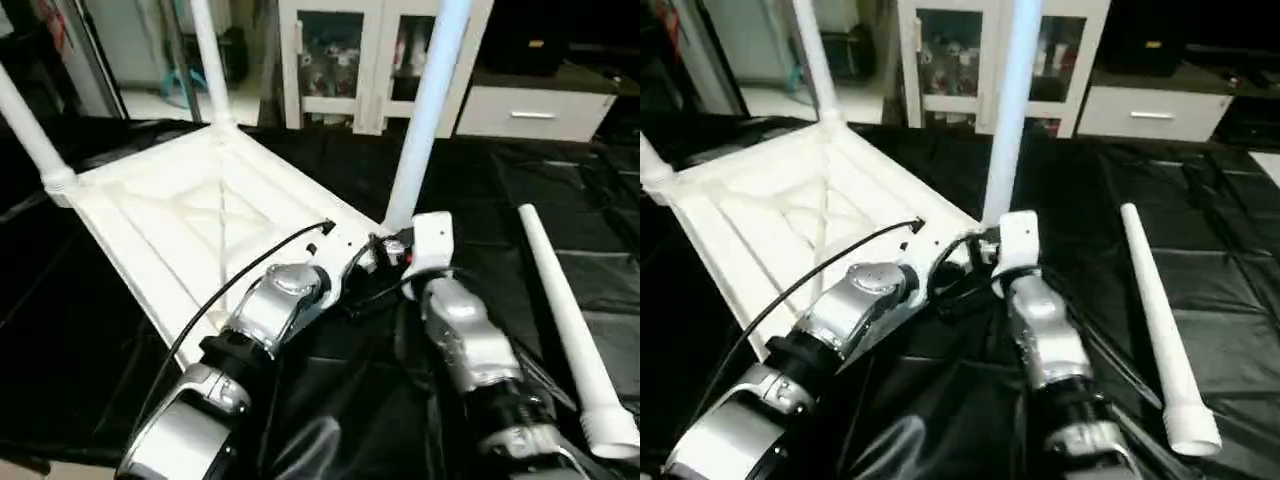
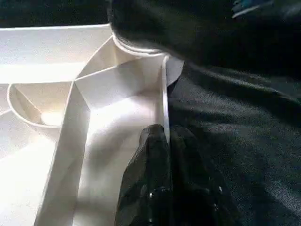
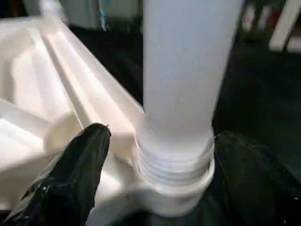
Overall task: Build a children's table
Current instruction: Rotate leg to tighten
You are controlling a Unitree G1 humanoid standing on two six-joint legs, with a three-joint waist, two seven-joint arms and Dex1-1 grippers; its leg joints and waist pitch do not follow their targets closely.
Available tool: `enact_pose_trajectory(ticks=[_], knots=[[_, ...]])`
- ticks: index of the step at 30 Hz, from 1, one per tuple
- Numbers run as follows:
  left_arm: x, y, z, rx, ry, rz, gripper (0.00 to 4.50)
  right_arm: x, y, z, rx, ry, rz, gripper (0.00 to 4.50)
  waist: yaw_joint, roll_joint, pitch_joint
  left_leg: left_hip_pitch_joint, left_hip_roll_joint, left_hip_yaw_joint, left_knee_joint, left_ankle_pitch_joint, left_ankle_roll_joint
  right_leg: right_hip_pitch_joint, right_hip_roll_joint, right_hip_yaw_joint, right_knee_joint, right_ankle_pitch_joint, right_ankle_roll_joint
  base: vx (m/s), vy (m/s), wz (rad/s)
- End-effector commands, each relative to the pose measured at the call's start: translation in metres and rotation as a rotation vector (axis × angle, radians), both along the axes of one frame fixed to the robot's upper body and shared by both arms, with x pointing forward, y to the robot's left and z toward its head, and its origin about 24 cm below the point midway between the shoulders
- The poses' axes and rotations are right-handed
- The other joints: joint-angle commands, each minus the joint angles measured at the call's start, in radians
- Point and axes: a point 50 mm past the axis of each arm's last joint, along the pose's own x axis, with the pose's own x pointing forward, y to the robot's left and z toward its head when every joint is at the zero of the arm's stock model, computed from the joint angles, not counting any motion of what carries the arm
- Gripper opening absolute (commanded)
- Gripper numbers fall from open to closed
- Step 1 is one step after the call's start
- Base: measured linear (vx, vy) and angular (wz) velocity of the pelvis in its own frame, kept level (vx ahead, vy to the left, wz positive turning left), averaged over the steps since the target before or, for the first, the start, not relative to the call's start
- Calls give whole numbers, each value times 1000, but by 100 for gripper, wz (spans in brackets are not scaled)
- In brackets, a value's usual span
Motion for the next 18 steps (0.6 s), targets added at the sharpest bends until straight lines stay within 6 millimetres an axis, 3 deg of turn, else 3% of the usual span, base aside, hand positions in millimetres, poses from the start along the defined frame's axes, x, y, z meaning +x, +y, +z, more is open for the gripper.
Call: enact_pose_trajectory(ticks=[1,3,4,7,9,11,12,13,14,15,18], knots=[[1,0,0,-57,-28,19,44,-9,-3,6,6,-3,53,407,-1,-13,-38,16,78,-44,-93,-284,6,13,-80,54,-108,-376,-117,0,0,0],[2,-3,7,-119,-20,22,58,-16,-5,9,3,-12,79,407,4,-14,-47,5,83,-48,-93,-218,15,26,-85,53,-94,-275,-137,0,0,0],[4,-3,13,-157,-35,32,62,-20,-7,12,4,-20,85,407,3,-14,-49,5,85,-48,-92,-200,18,25,-84,52,-89,-235,-149,0,0,0],[9,2,25,-195,-101,61,83,-25,-10,17,17,-33,83,407,-1,-18,-62,-6,83,-46,-75,-49,62,36,-84,47,-58,21,-215,0,0,0],[14,13,37,-208,-180,103,103,-27,-10,21,33,-42,97,407,-1,-19,-73,-11,77,-42,-54,77,141,37,-82,45,-36,234,-260,0,0,0],[11,39,54,-229,-205,57,108,-32,-7,28,31,-47,156,407,-2,-18,-74,-17,74,-39,-46,136,197,34,-81,43,-28,313,-281,0,0,0],[10,41,55,-229,-206,53,108,-32,-7,28,30,-48,162,407,0,-17,-70,-19,79,-41,-48,127,211,35,-86,41,-27,283,-286,0,0,0],[2,61,64,-218,-212,-4,108,-36,-3,31,19,-51,230,407,0,-14,-70,-16,78,-38,-47,114,212,31,-82,41,-29,259,-286,0,0,0],[-1,66,67,-214,-214,-21,108,-38,-2,32,17,-49,251,407,-2,-14,-66,-17,83,-39,-51,93,206,31,-81,40,-30,205,-281,0,0,0],[-5,78,71,-194,-217,-39,108,-39,-1,33,13,-48,286,407,-2,-9,-62,-9,85,-35,-52,58,186,23,-78,41,-34,148,-279,0,0,0],[-16,110,76,-114,-196,-74,108,-44,3,36,8,-45,391,407,0,-8,-53,-5,84,-34,-61,-12,132,18,-70,41,-43,25,-262,0,0,0]])
